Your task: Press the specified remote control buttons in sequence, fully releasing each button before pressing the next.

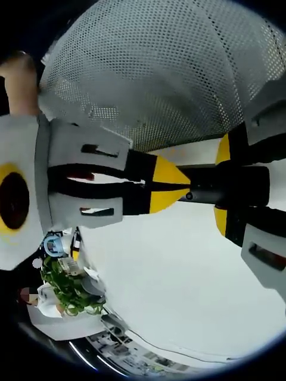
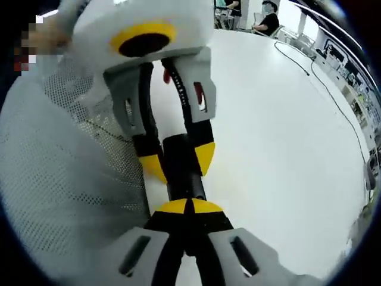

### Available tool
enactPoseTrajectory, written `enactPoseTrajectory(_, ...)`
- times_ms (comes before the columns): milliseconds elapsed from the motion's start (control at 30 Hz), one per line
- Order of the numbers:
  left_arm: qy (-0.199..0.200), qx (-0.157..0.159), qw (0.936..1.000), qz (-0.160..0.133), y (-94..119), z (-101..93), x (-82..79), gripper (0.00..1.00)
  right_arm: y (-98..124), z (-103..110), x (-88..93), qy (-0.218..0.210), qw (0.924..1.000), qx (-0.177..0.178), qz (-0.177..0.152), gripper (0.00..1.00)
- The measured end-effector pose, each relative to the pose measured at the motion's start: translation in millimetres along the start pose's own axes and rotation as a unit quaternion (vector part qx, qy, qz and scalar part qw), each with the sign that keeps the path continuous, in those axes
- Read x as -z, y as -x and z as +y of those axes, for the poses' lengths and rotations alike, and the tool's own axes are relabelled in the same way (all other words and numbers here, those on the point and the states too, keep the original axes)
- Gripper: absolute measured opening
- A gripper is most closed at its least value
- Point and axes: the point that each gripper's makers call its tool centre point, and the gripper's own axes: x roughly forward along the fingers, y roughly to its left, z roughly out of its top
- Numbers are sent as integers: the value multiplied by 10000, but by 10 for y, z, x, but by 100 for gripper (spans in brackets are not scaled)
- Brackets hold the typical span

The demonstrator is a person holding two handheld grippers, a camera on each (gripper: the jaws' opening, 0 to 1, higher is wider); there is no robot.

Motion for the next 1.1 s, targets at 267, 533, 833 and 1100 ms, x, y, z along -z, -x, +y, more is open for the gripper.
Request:
enactPoseTrajectory(267,-13,17,10000,-29,1,0,0,26,11,-111,7,-145,9998,135,20,0)
enactPoseTrajectory(533,-24,23,10000,-67,2,-1,2,26,-25,-119,-5,-86,9998,-24,176,0)
enactPoseTrajectory(833,-8,7,10000,-80,0,1,1,25,-49,-141,-10,-358,9979,-304,449,0)
enactPoseTrajectory(1100,30,-19,10000,-92,0,1,1,25,-81,-135,-27,-156,9967,-344,714,0)
